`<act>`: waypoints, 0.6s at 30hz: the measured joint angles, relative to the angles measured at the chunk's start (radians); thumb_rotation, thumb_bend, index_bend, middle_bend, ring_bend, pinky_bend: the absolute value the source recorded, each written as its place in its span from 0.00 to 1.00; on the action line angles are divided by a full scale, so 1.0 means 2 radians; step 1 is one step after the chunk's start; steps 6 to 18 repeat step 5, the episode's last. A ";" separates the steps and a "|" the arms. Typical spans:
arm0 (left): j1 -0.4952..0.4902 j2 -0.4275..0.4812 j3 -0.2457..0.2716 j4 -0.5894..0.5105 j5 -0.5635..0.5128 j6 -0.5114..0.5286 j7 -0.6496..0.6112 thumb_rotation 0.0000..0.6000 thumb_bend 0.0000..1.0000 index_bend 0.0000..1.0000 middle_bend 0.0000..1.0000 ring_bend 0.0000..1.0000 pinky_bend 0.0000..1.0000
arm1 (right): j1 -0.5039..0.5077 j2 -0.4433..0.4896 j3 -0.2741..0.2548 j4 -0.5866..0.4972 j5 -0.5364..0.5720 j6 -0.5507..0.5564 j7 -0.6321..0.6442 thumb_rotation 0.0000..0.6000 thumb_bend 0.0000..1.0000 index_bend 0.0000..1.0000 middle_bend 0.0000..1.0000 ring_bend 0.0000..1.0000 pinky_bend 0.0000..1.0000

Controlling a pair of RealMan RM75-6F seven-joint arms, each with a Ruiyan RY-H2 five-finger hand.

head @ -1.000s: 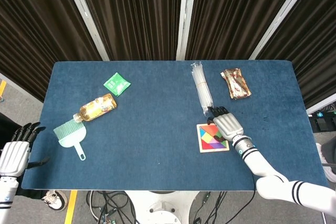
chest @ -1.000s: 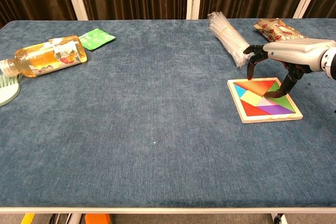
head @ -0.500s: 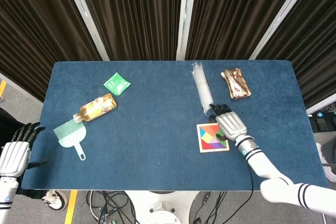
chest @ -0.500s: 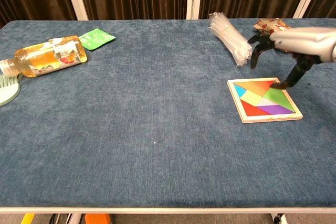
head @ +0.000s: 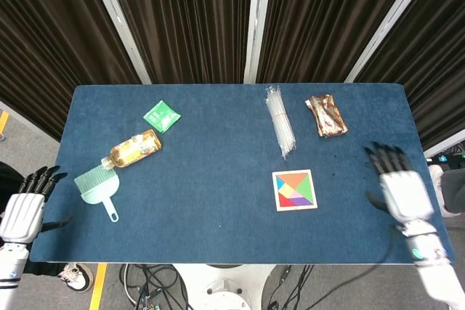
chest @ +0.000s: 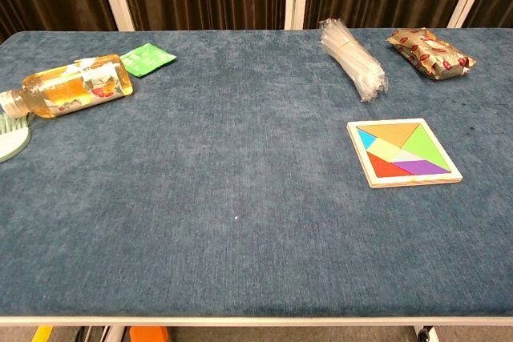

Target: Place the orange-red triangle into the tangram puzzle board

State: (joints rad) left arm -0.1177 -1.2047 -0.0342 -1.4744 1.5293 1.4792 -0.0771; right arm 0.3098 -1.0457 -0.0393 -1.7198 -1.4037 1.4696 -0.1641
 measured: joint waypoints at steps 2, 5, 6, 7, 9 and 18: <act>-0.001 0.003 -0.001 -0.006 0.000 0.001 0.005 1.00 0.00 0.19 0.10 0.05 0.14 | -0.044 0.005 -0.012 0.017 -0.024 0.049 0.027 1.00 0.22 0.00 0.00 0.00 0.00; -0.001 0.007 -0.001 -0.015 0.001 0.002 0.016 1.00 0.00 0.19 0.10 0.05 0.14 | -0.084 0.005 -0.024 0.049 -0.047 0.091 0.059 1.00 0.22 0.00 0.00 0.00 0.00; -0.001 0.007 -0.001 -0.015 0.001 0.002 0.016 1.00 0.00 0.19 0.10 0.05 0.14 | -0.084 0.005 -0.024 0.049 -0.047 0.091 0.059 1.00 0.22 0.00 0.00 0.00 0.00; -0.001 0.007 -0.001 -0.015 0.001 0.002 0.016 1.00 0.00 0.19 0.10 0.05 0.14 | -0.084 0.005 -0.024 0.049 -0.047 0.091 0.059 1.00 0.22 0.00 0.00 0.00 0.00; -0.001 0.007 -0.001 -0.015 0.001 0.002 0.016 1.00 0.00 0.19 0.10 0.05 0.14 | -0.084 0.005 -0.024 0.049 -0.047 0.091 0.059 1.00 0.22 0.00 0.00 0.00 0.00; -0.001 0.007 -0.001 -0.015 0.001 0.002 0.016 1.00 0.00 0.19 0.10 0.05 0.14 | -0.084 0.005 -0.024 0.049 -0.047 0.091 0.059 1.00 0.22 0.00 0.00 0.00 0.00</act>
